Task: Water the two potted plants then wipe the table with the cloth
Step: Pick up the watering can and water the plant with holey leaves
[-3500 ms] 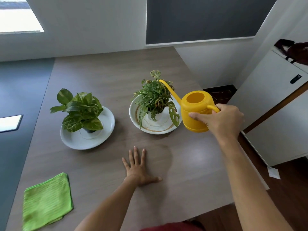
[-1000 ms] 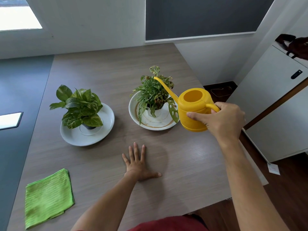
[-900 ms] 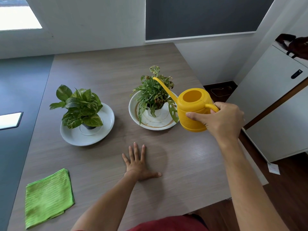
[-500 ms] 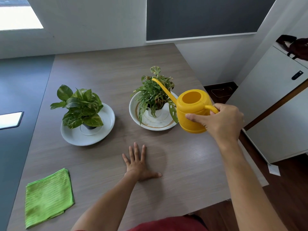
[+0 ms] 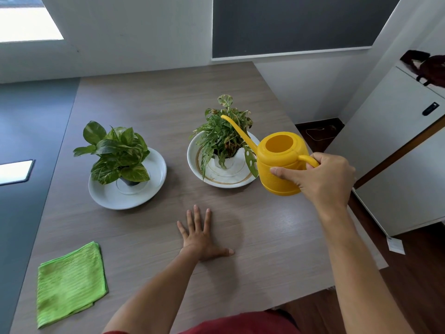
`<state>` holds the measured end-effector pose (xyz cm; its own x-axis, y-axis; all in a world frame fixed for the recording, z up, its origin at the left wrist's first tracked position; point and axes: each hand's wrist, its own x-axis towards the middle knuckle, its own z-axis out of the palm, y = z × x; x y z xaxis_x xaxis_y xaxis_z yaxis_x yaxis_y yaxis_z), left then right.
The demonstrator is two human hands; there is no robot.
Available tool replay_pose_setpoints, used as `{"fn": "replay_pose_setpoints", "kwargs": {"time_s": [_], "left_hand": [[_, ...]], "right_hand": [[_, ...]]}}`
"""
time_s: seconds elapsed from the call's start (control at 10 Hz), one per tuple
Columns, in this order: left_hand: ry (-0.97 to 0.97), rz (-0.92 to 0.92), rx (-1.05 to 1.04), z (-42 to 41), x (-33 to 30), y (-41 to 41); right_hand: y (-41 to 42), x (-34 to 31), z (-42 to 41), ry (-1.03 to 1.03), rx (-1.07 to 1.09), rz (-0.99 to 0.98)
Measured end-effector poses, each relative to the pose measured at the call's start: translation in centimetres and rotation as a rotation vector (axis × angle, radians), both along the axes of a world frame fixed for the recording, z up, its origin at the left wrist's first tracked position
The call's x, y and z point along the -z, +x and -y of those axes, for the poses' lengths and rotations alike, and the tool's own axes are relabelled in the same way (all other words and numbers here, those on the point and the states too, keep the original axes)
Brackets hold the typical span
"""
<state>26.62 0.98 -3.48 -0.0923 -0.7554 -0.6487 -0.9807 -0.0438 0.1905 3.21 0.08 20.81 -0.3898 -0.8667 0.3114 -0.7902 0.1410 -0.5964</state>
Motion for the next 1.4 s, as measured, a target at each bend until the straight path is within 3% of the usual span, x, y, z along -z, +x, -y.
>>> {"fn": "replay_pose_setpoints", "kwargs": {"time_s": [1.4], "left_hand": [[0.017, -0.018, -0.001, 0.0, -0.3, 0.1]], "right_hand": [[-1.5, -0.1, -0.8, 0.007, 0.083, 0.035]]}}
